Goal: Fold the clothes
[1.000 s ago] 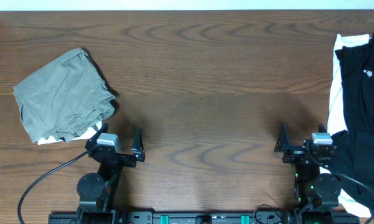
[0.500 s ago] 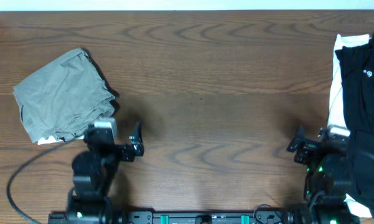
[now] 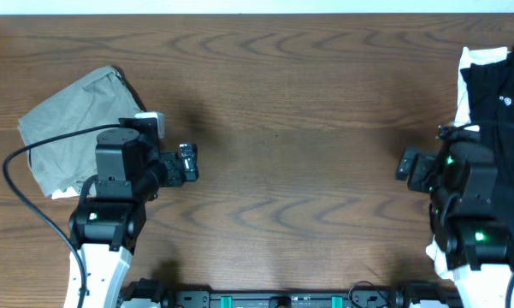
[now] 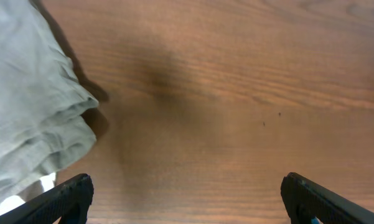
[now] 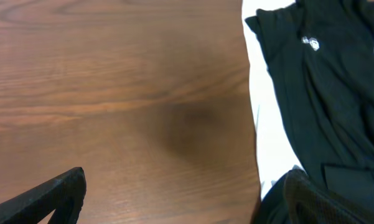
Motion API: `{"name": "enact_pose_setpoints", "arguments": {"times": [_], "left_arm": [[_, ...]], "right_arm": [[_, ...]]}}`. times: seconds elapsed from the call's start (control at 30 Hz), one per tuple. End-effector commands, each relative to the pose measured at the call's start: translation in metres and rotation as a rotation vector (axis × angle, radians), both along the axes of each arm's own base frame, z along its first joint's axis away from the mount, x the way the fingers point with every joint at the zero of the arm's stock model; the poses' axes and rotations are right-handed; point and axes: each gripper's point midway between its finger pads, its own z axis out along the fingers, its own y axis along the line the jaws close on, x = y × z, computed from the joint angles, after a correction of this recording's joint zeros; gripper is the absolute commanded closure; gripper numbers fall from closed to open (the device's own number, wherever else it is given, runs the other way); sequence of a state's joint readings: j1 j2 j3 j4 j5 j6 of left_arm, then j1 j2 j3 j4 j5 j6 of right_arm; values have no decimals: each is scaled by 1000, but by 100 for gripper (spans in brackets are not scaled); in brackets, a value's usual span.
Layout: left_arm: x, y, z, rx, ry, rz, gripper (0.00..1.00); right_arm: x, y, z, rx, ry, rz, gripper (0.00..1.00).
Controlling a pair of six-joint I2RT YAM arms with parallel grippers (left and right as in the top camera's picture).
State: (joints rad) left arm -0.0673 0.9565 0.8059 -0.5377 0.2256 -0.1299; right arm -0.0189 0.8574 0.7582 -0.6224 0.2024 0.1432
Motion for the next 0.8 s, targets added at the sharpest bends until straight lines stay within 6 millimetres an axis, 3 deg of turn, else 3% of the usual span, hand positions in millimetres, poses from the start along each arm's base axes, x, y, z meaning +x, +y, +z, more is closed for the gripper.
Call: {"name": "enact_pose_setpoints", "arguments": {"times": [0.0,0.23,0.4,0.6,0.77], "left_arm": [[1,-5,4,-22,2,-15,2],[2,-5,5,-21,-1,-14,2],[2,-5,5,-22,-1,-14,2],[2,-5,5,-22,-1,-14,2],[2,-5,5,-22,-1,-15,2]], "right_arm": [[-7,-41,-12,22,74,-235,1],[-27,-137,-35,59,188,-603,2],[-52,-189,-65,92,253,-800,8],[-74,-223,-110,163,337,-941,10],[-67,-233,-136,215,343,-949,10]]}}
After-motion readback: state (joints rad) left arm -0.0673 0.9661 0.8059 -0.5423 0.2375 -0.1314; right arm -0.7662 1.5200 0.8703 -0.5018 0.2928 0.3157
